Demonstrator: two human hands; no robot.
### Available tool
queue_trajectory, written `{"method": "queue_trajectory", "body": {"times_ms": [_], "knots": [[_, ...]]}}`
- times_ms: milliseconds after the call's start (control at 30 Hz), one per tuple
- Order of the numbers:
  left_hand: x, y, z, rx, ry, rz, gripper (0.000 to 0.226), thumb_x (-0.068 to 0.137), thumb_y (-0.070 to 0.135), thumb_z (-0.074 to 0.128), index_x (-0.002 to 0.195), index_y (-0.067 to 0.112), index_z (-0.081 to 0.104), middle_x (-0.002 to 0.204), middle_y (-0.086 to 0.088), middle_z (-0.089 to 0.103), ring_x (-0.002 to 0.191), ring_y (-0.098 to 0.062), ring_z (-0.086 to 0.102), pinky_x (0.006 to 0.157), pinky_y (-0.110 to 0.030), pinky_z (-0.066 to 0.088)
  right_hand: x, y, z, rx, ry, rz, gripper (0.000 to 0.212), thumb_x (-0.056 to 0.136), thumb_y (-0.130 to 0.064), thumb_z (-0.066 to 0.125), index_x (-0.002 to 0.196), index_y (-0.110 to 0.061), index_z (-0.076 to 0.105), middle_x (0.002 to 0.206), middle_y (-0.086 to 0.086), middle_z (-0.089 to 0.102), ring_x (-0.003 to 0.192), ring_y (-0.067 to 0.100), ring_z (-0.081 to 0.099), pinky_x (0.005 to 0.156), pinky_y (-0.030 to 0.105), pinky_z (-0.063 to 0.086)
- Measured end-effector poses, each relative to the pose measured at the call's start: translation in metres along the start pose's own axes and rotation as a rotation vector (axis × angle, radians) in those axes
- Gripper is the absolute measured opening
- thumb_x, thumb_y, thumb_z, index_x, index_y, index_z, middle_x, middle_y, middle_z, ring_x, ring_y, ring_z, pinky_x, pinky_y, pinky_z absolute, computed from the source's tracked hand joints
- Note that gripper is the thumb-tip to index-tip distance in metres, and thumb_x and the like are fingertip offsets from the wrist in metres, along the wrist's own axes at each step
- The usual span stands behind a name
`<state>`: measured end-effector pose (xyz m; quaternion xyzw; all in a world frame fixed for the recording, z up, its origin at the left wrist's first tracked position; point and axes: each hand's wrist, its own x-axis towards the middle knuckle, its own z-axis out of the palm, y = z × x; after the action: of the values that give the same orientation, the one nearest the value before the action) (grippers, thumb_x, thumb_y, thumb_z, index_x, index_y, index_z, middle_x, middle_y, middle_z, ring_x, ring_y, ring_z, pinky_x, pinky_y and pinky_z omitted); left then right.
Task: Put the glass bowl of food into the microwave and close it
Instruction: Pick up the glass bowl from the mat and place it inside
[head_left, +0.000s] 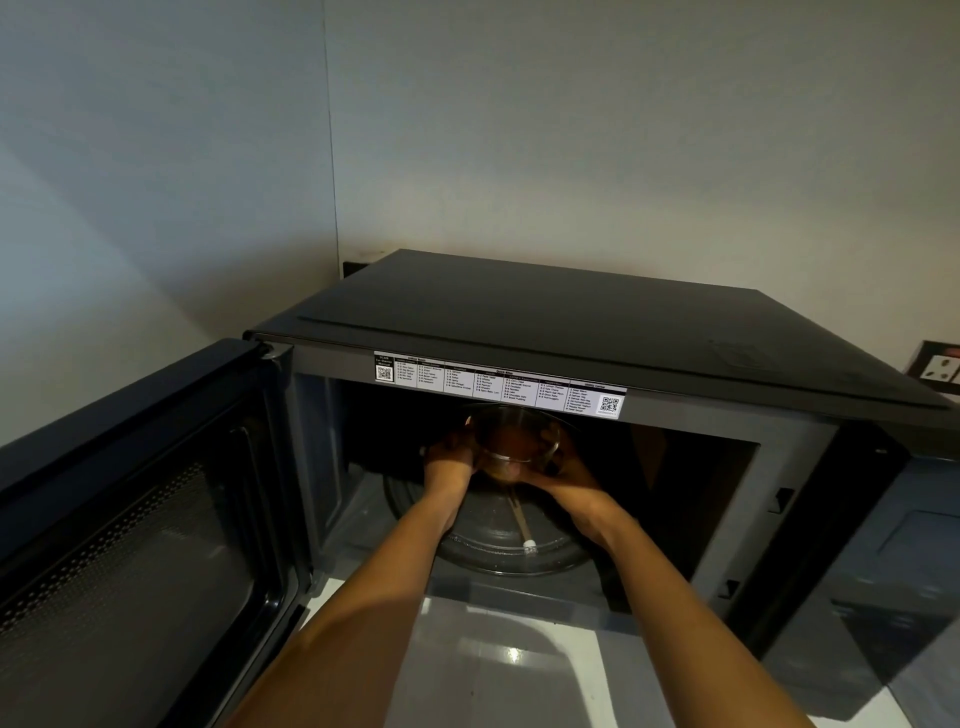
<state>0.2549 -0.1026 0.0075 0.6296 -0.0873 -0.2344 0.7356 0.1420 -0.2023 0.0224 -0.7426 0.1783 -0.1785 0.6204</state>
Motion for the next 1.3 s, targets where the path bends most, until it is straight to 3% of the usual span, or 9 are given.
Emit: {"method": "queue_trajectory", "body": {"times_ms": [233,367,467,567,700,800,900,1033,1300], "knots": [[-0.006,0.002,-0.001,0.003,-0.017,0.020,0.025,0.097,0.018,0.046,0.116,0.008,0.057,0.090,-0.006,0.060,0.072,-0.010,0.055,0.067,-0.024,0.047,0.000,0.002,0.000,0.016,0.001,0.002,0.069,0.074,-0.006,0.073,0.127,-0.026,0.034,0.097,-0.017,0.052,0.086,-0.005,0.050,0.069,0.011,0.042],[-0.005,0.003,-0.001,-0.004,-0.011,0.005,0.015,0.096,0.020,0.046,0.094,0.016,0.060,0.081,0.000,0.059,0.072,-0.011,0.055,0.068,-0.025,0.047,-0.001,0.002,0.000,0.017,0.004,-0.006,0.068,0.071,-0.008,0.075,0.122,-0.030,0.035,0.101,-0.015,0.052,0.095,0.005,0.053,0.070,0.011,0.043],[-0.004,0.003,0.000,0.023,0.006,-0.003,0.025,0.097,0.021,0.044,0.075,0.025,0.057,0.080,-0.002,0.060,0.075,-0.016,0.057,0.076,-0.033,0.049,-0.004,-0.002,0.001,0.032,-0.010,-0.010,0.070,0.057,-0.026,0.079,0.113,-0.035,0.038,0.100,-0.017,0.050,0.093,0.003,0.051,0.069,0.010,0.042],[-0.008,0.005,0.002,0.095,0.024,0.022,0.023,0.095,0.025,0.044,0.083,0.022,0.063,0.103,-0.011,0.066,0.098,-0.028,0.062,0.099,-0.044,0.049,-0.005,-0.001,0.002,0.035,0.001,-0.014,0.077,0.063,-0.018,0.079,0.126,-0.027,0.034,0.105,-0.012,0.050,0.098,0.006,0.051,0.066,0.009,0.044],[-0.010,0.004,0.002,0.140,0.044,0.037,0.039,0.095,0.033,0.044,0.122,0.010,0.061,0.124,-0.017,0.064,0.113,-0.033,0.060,0.103,-0.047,0.046,-0.003,0.006,0.001,0.016,0.024,-0.022,0.082,0.070,-0.008,0.077,0.137,-0.021,0.031,0.111,-0.008,0.052,0.110,0.014,0.050,0.069,0.008,0.043],[-0.009,0.000,0.001,0.144,0.080,0.058,0.040,0.093,0.035,0.046,0.119,0.009,0.062,0.123,-0.017,0.064,0.112,-0.034,0.061,0.102,-0.048,0.047,-0.004,0.006,0.001,0.038,0.036,-0.032,0.084,0.070,-0.009,0.077,0.138,-0.023,0.030,0.119,-0.004,0.051,0.111,0.014,0.050,0.072,0.010,0.044],[-0.008,-0.003,-0.001,0.107,0.116,0.074,0.024,0.092,0.030,0.051,0.099,0.014,0.067,0.113,-0.019,0.068,0.105,-0.034,0.064,0.098,-0.049,0.050,-0.008,0.005,0.002,0.061,0.028,-0.058,0.096,0.053,-0.034,0.086,0.133,-0.028,0.034,0.120,-0.008,0.054,0.104,0.006,0.054,0.072,0.009,0.047],[0.004,-0.011,-0.003,0.155,0.149,0.087,0.030,0.092,0.027,0.051,0.110,0.007,0.066,0.117,-0.023,0.066,0.107,-0.037,0.063,0.098,-0.052,0.049,-0.007,0.005,0.002,0.063,0.053,-0.067,0.078,0.071,-0.002,0.074,0.136,-0.020,0.034,0.122,0.001,0.051,0.111,0.014,0.049,0.068,0.007,0.048],[-0.033,0.012,-0.003,0.187,0.144,0.130,0.028,0.093,0.004,0.049,0.117,0.001,0.064,0.120,-0.020,0.066,0.114,-0.034,0.062,0.098,-0.038,0.048,-0.006,0.005,0.000,0.047,0.042,-0.029,0.076,0.075,-0.002,0.071,0.137,-0.020,0.032,0.118,-0.002,0.048,0.111,0.012,0.047,0.070,0.009,0.043]]}}
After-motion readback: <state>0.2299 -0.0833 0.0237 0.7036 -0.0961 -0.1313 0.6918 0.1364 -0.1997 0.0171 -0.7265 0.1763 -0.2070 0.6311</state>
